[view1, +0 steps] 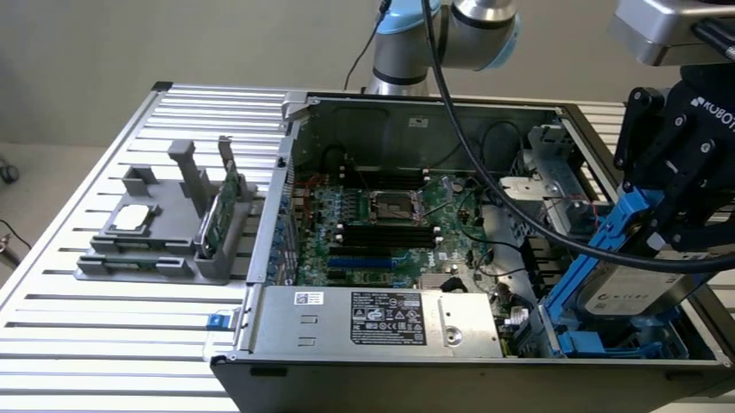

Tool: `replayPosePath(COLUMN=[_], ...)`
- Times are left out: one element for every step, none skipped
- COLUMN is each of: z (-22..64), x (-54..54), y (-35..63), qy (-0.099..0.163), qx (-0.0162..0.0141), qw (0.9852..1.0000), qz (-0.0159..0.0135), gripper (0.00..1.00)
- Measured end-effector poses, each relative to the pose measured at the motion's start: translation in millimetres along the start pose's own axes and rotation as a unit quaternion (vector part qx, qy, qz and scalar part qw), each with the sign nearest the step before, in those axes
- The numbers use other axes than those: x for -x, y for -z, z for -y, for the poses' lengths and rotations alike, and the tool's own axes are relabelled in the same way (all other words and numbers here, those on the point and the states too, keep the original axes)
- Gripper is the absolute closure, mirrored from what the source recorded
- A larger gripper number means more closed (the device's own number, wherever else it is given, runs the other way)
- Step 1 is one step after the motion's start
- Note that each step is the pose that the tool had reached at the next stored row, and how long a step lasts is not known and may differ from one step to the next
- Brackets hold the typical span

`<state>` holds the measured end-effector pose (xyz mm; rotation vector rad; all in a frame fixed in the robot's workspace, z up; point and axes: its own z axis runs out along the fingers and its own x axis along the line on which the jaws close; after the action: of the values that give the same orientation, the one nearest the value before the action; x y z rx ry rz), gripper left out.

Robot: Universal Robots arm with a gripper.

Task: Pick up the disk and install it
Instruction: 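Insert the disk into the insertion slot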

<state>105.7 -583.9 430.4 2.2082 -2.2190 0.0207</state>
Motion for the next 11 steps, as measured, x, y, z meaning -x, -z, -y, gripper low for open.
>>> replayPosePath(z=[0.3,0.6,0.7,0.7,0.7,0.7,0.7,0.7,0.7,0.7,0.7], x=[0.0,0.1,0.1,0.1,0.1,0.1,0.1,0.1,0.2,0.2,0.2], y=[0.0,-0.1,-0.3,-0.7,-1.4,-2.0,-2.8,-3.6,-4.3,-5.1,-5.9], qy=[0.0,0.0,0.0,0.0,0.0,0.0,0.0,0.0,0.0,0.0,0.0], qx=[0.0,0.0,0.0,0.0,0.0,0.0,0.0,0.0,0.0,0.0,0.0], qw=[1.0,1.0,1.0,1.0,1.0,1.0,1.0,1.0,1.0,1.0,1.0], qz=[-0.0001,-0.0002,-0.0001,-0.0001,0.0,-0.0001,-0.0001,-0.0001,-0.0001,-0.0002,-0.0001], gripper=[0.67,0.67,0.67,0.67,0.67,0.67,0.67,0.67,0.67,0.67,0.67])
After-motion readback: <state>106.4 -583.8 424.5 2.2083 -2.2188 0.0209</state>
